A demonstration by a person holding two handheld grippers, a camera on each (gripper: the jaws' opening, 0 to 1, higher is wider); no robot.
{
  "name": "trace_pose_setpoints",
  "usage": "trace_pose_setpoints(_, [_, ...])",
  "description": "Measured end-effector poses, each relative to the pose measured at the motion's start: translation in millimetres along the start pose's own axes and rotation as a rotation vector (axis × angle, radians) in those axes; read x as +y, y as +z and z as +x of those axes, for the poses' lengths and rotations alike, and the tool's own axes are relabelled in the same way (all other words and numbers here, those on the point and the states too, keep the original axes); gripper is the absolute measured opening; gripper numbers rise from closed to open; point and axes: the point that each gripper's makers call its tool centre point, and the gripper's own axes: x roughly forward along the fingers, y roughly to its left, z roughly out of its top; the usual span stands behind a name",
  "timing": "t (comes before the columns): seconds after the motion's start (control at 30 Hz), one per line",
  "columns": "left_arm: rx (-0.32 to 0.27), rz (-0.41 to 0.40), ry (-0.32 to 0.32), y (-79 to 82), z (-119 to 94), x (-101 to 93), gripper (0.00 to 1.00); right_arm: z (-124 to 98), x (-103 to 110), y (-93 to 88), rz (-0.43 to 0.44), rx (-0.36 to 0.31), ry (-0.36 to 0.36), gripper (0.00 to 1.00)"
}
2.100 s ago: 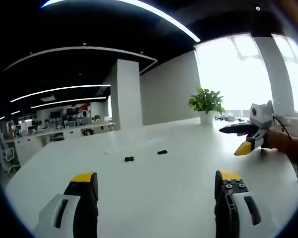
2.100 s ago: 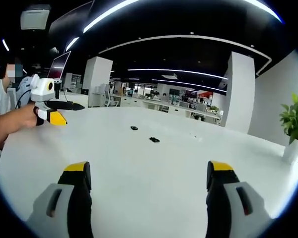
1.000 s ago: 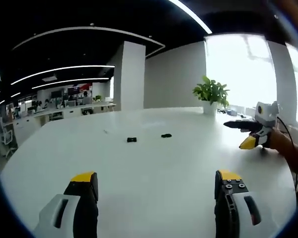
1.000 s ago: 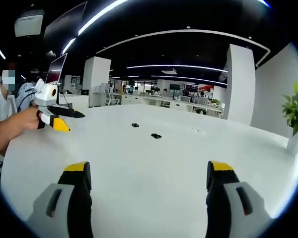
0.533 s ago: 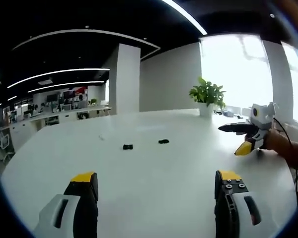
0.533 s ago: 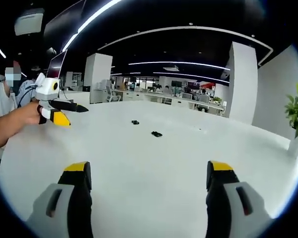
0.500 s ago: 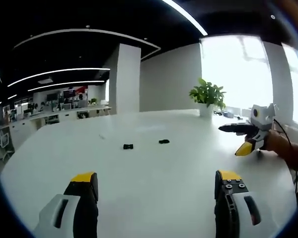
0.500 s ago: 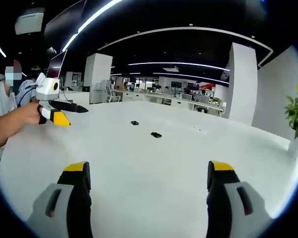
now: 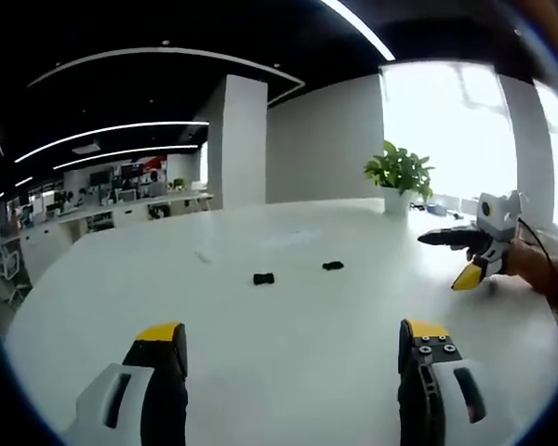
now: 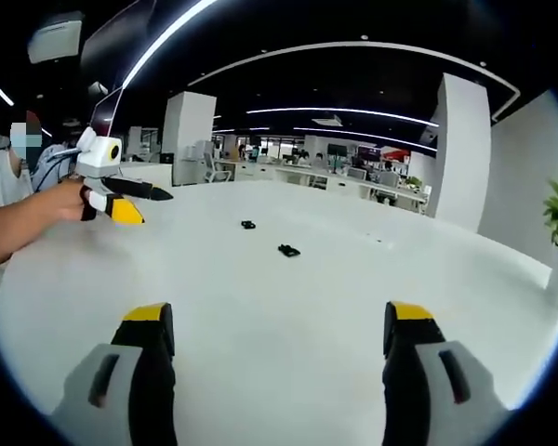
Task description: Snap the two parts of the plastic buckle together until the buckle closes and remains connected.
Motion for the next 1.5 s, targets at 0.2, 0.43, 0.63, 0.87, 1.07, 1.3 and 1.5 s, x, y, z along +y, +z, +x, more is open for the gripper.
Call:
trace_pose_setpoints(0.2, [0.007,-0.045,-0.075,-9.7,5.5,-17.4,0.99,-0.9,1.9,0.6,0.012,-0.018,0.011,0.92])
trace_pose_setpoints(0.43, [0.036,-0.012,-0.067,-6.0,20.5,-9.1,0.99,11.6,-8.6,4.9,0.012,-0.015,0.013,0.92])
trace_pose_setpoints(0.63, [0.028,-0.033,-0.055,-2.4,28.5,0.7,0.99,17.3,-12.4,6.8,0.023,-0.020,0.017,0.92])
trace_pose_setpoints(0.87, [0.036,-0.025,-0.061,-2.8,35.2,-1.1,0.98,24.3,-16.1,8.1,0.010,-0.015,0.017,0.91])
trace_pose_setpoints(1.07, [0.042,-0.011,-0.064,-2.9,39.9,-0.2,0.99,31.2,-18.8,12.5,0.008,-0.022,0.017,0.91])
trace_pose_setpoints(1.3, [0.039,-0.018,-0.067,0.4,48.1,3.5,0.99,39.8,-23.8,13.3,0.004,-0.019,0.018,0.90])
trace_pose_setpoints(1.5, [0.041,0.011,-0.066,3.9,55.3,5.6,0.99,47.0,-27.6,14.5,-0.012,-0.016,0.018,0.90])
